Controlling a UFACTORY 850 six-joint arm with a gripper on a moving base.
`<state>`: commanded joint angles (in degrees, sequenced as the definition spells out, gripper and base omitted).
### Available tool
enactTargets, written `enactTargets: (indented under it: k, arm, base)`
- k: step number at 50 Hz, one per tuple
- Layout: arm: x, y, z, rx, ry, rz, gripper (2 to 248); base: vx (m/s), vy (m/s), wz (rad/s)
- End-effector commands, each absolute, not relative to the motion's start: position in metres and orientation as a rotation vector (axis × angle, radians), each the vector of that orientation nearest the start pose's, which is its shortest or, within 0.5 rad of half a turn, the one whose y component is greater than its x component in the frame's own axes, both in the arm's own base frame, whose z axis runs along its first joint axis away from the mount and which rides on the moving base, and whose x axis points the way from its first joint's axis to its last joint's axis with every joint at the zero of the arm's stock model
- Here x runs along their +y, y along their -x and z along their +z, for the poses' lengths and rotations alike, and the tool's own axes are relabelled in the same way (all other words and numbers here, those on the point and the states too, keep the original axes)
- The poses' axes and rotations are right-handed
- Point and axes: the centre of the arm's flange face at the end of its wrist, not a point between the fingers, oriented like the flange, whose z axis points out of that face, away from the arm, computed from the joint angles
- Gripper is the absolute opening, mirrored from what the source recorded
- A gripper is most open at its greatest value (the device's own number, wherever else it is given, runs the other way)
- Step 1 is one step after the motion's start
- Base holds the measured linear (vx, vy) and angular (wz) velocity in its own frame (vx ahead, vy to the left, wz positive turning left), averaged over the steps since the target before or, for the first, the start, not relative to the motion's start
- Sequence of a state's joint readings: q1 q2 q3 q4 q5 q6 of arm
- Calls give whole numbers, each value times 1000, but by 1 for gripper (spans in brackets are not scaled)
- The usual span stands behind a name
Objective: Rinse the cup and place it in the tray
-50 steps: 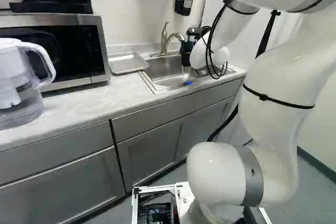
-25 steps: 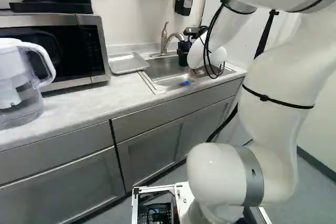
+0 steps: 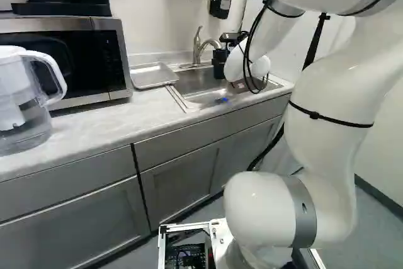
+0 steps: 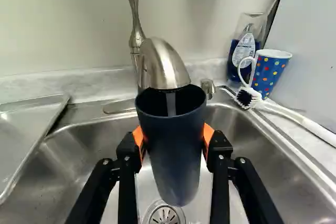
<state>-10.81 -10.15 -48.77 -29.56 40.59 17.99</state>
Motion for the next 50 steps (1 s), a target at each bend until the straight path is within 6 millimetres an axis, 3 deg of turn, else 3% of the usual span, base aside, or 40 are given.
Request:
enactTargets:
  k: [50]
  arm:
    - [-72,-530,487,-189,2401,-1881,124]
  base:
    - [0,0,0]
